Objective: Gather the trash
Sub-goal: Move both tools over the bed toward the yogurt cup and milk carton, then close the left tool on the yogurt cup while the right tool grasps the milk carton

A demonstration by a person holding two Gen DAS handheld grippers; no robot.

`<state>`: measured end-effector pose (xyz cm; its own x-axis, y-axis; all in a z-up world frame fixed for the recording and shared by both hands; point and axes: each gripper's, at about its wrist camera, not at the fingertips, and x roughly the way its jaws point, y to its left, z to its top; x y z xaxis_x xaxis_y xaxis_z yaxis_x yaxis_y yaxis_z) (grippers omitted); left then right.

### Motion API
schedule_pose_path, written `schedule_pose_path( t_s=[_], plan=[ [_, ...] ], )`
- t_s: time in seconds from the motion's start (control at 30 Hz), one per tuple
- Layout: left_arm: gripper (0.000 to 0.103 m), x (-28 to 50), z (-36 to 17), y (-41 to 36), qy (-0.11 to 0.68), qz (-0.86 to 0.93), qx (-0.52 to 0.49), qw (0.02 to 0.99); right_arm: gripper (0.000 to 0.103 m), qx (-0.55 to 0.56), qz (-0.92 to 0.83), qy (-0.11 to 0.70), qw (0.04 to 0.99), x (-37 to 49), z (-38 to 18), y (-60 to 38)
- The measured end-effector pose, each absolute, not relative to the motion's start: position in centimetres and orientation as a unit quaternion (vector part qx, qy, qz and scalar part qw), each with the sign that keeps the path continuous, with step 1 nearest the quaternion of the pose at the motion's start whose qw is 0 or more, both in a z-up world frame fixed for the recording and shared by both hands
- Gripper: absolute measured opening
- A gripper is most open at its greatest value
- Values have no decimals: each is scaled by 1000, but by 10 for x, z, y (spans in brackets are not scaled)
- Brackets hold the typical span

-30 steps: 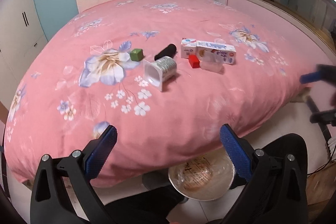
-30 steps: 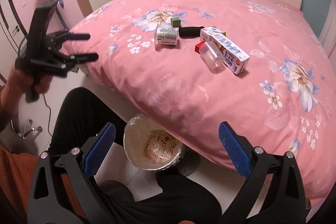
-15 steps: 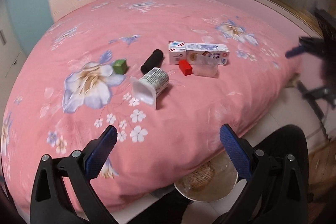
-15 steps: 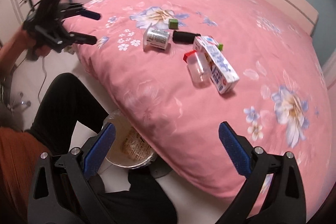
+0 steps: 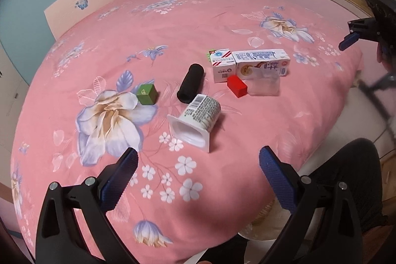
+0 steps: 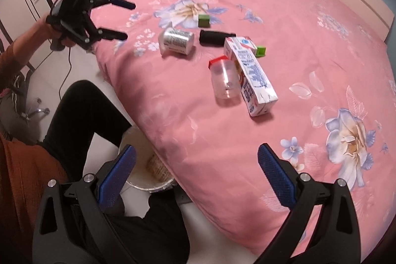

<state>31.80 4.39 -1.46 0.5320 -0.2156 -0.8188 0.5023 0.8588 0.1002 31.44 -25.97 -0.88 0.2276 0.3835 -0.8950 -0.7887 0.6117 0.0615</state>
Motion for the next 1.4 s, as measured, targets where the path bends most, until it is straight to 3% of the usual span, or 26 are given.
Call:
schedule_pose_path(
  t_s=[0.57, 1.03, 1.4],
  plan=[
    [100, 365, -26, 25, 442, -349, 225, 795, 96, -256, 404, 511, 714, 368, -22, -249],
    [100, 399, -48, 1, 499, -371, 263, 738, 96, -330, 414, 507, 680, 420, -31, -214],
    [100, 405, -63, -15, 515, -392, 290, 705, 96, -389, 405, 550, 618, 453, -74, -188]
  ],
)
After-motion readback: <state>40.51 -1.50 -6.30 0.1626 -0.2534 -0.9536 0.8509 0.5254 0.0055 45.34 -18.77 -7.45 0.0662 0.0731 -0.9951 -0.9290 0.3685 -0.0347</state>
